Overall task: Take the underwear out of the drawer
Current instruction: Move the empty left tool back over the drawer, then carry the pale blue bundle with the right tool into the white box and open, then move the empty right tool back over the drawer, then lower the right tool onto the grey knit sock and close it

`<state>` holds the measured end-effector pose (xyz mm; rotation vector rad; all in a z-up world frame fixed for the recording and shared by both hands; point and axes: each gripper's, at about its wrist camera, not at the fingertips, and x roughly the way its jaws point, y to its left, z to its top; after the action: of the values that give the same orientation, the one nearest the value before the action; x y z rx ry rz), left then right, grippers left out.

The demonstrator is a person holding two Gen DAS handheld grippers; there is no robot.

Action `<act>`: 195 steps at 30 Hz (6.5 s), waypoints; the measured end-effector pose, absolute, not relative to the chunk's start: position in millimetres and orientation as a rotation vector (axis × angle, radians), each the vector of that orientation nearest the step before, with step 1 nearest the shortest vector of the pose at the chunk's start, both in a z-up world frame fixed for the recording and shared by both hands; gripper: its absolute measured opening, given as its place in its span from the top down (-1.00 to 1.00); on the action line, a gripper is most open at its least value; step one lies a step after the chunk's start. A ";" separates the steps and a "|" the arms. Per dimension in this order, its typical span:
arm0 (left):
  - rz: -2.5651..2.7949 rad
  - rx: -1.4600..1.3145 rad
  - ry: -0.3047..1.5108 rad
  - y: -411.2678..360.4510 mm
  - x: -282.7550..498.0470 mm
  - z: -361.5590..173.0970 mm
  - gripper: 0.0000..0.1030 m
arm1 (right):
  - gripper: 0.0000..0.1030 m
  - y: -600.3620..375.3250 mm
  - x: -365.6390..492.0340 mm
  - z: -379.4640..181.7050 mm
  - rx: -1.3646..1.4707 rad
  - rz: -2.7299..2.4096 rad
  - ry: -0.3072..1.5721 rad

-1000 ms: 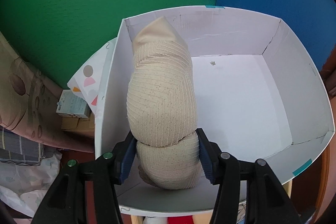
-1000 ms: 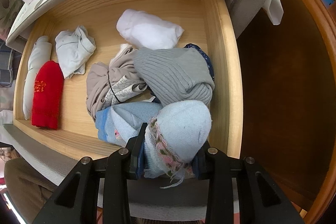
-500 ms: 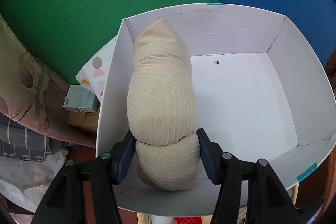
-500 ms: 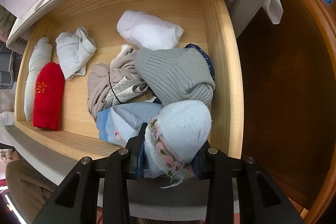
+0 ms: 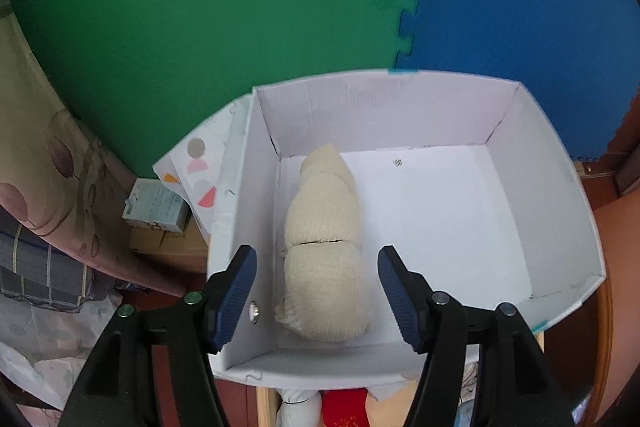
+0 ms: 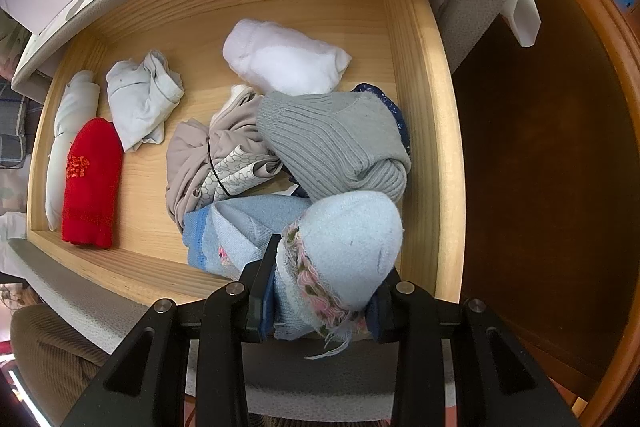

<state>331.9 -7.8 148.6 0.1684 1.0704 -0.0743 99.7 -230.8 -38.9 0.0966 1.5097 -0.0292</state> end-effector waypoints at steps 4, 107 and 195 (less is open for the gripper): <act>-0.083 0.198 1.030 0.4 308.3 169.1 -0.26 | 0.38 -231.8 100.1 -39.7 0.110 -0.022 1.515; -0.011 -0.153 1.112 85.1 109.5 18.7 -0.26 | -0.17 -167.8 317.1 154.4 -0.083 0.105 1.199; -0.011 -0.104 1.202 76.0 114.6 6.6 -0.26 | 0.33 -241.5 137.3 -57.0 0.119 0.090 1.630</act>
<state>114.6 76.0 6.6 -0.1039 1.2023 -0.0108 137.3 -241.5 -57.0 0.1195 1.6300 0.0899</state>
